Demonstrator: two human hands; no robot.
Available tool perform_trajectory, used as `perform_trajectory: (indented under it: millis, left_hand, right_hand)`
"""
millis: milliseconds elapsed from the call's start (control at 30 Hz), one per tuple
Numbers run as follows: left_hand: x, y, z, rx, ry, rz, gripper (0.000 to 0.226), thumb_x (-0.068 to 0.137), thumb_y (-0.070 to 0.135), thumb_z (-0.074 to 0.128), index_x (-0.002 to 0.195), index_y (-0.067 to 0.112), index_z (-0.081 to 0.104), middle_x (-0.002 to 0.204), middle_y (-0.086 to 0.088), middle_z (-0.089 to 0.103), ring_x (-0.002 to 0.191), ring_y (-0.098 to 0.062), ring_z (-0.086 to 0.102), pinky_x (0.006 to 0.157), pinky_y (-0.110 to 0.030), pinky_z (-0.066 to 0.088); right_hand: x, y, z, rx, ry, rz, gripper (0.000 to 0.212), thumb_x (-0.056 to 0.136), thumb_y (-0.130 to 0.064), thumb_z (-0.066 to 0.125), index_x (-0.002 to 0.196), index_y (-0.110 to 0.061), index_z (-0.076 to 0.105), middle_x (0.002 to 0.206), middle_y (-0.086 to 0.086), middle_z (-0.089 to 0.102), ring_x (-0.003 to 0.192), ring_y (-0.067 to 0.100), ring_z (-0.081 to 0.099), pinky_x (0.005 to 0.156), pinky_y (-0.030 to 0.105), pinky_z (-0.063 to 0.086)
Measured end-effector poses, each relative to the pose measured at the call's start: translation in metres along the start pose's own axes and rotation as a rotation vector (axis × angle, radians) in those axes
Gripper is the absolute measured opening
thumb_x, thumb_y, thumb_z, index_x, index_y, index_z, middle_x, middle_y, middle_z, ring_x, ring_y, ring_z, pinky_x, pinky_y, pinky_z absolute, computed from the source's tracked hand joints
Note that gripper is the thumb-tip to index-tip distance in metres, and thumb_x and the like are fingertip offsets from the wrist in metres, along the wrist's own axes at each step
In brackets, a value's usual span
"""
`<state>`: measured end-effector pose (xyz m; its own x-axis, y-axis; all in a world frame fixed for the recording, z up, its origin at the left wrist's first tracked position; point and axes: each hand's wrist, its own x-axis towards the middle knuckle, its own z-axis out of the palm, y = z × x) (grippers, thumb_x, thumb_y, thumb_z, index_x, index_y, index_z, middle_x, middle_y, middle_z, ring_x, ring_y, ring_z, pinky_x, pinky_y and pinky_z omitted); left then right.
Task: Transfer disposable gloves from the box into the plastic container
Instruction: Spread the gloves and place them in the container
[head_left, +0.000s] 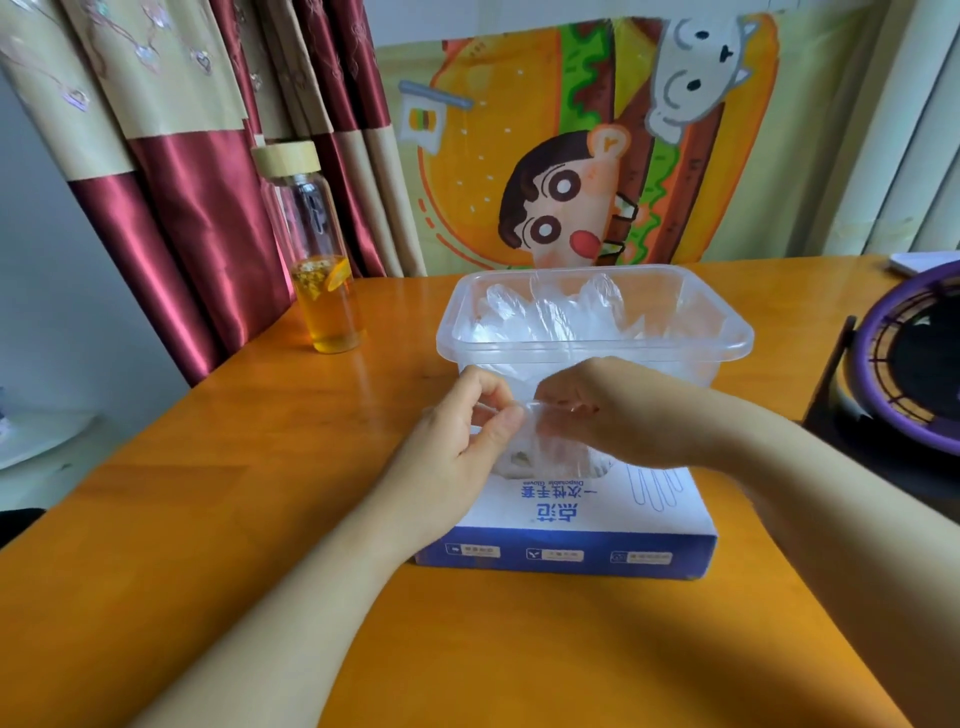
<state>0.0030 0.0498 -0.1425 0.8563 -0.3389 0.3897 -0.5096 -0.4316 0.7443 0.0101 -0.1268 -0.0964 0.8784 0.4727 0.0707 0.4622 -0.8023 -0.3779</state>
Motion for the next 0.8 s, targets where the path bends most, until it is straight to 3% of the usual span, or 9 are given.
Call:
perform_trajectory:
  millis: [67, 167, 300, 400, 467, 567, 633, 700, 800]
  left_hand:
    - [0.001, -0.002, -0.001, -0.002, -0.057, -0.082, 0.027, 0.085, 0.047, 0.059, 0.103, 0.029, 0.047, 0.100, 0.021, 0.058, 0.097, 0.004, 0.055, 0.081, -0.012, 0.046]
    - [0.000, 0.000, 0.002, 0.100, -0.093, -0.108, 0.038, 0.086, 0.039, 0.066, 0.117, 0.036, 0.045, 0.113, 0.020, 0.057, 0.102, 0.002, 0.056, 0.083, -0.014, 0.047]
    - [0.001, 0.005, -0.002, 0.004, -0.018, -0.083, 0.014, 0.093, 0.033, 0.057, 0.106, 0.028, 0.060, 0.102, 0.019, 0.066, 0.096, 0.003, 0.060, 0.081, -0.015, 0.048]
    - [0.004, 0.015, -0.006, -0.118, 0.047, -0.074, 0.016, 0.096, 0.027, 0.052, 0.095, 0.020, 0.066, 0.091, 0.013, 0.069, 0.090, -0.004, 0.064, 0.085, -0.028, 0.053]
    - [0.007, 0.023, -0.012, -0.165, 0.114, -0.066, 0.017, 0.098, 0.018, 0.051, 0.094, 0.014, 0.066, 0.090, 0.006, 0.070, 0.087, -0.008, 0.067, 0.085, -0.034, 0.055]
    - [0.016, 0.039, -0.026, -0.207, 0.156, -0.012, 0.016, 0.093, 0.034, 0.057, 0.103, 0.023, 0.062, 0.097, 0.010, 0.068, 0.092, -0.003, 0.066, 0.086, -0.030, 0.056]
    - [0.023, 0.051, -0.031, -0.170, 0.074, -0.014, 0.037, 0.081, 0.051, 0.067, 0.112, 0.035, 0.056, 0.107, 0.017, 0.062, 0.097, 0.004, 0.063, 0.084, -0.021, 0.054]
    - [0.033, 0.060, -0.030, -0.033, 0.047, 0.015, 0.041, 0.079, 0.046, 0.073, 0.114, 0.037, 0.055, 0.110, 0.020, 0.060, 0.098, 0.006, 0.060, 0.080, -0.011, 0.049]
    - [0.048, 0.073, -0.028, 0.059, 0.149, 0.086, 0.013, 0.088, 0.027, 0.065, 0.101, 0.026, 0.064, 0.100, 0.013, 0.067, 0.089, 0.001, 0.063, 0.077, -0.010, 0.046]
  right_hand:
    - [-0.002, -0.004, -0.006, 0.041, 0.099, -0.012, 0.018, 0.095, -0.018, 0.049, 0.094, -0.015, 0.067, 0.090, -0.002, 0.069, 0.081, 0.014, 0.063, 0.072, 0.025, 0.048]
    - [-0.006, -0.010, -0.013, 0.125, 0.269, -0.044, 0.022, 0.094, -0.012, 0.048, 0.099, -0.021, 0.067, 0.090, -0.006, 0.070, 0.081, 0.009, 0.064, 0.070, 0.019, 0.048]
    - [-0.007, -0.013, -0.016, 0.207, 0.355, -0.074, 0.023, 0.093, -0.009, 0.048, 0.089, -0.024, 0.065, 0.072, -0.011, 0.070, 0.069, 0.019, 0.068, 0.067, 0.036, 0.054]
    - [-0.007, -0.009, -0.024, 0.294, 0.518, -0.045, 0.019, 0.089, -0.005, 0.051, 0.085, -0.019, 0.063, 0.063, -0.006, 0.067, 0.058, 0.008, 0.064, 0.060, 0.019, 0.050]
    - [-0.010, -0.007, -0.031, 0.410, 0.563, -0.009, 0.011, 0.090, -0.006, 0.054, 0.085, -0.015, 0.059, 0.063, -0.001, 0.067, 0.052, 0.008, 0.062, 0.055, 0.019, 0.045]
    - [-0.014, -0.007, -0.042, 0.482, 0.491, -0.001, 0.009, 0.089, -0.008, 0.059, 0.081, -0.011, 0.057, 0.066, -0.001, 0.069, 0.054, 0.012, 0.066, 0.058, 0.021, 0.047]
    - [-0.015, -0.008, -0.050, 0.477, 0.458, -0.001, 0.012, 0.088, -0.009, 0.059, 0.077, -0.010, 0.060, 0.066, -0.003, 0.069, 0.058, 0.009, 0.068, 0.062, 0.020, 0.050]
    - [-0.015, -0.010, -0.062, 0.495, 0.479, -0.006, 0.013, 0.088, -0.011, 0.061, 0.075, -0.008, 0.064, 0.065, -0.002, 0.070, 0.059, 0.005, 0.068, 0.062, 0.016, 0.049]
    - [-0.013, -0.011, -0.080, 0.409, 0.470, 0.016, 0.021, 0.087, -0.026, 0.065, 0.071, -0.013, 0.067, 0.063, -0.002, 0.069, 0.054, 0.001, 0.059, 0.055, 0.015, 0.044]
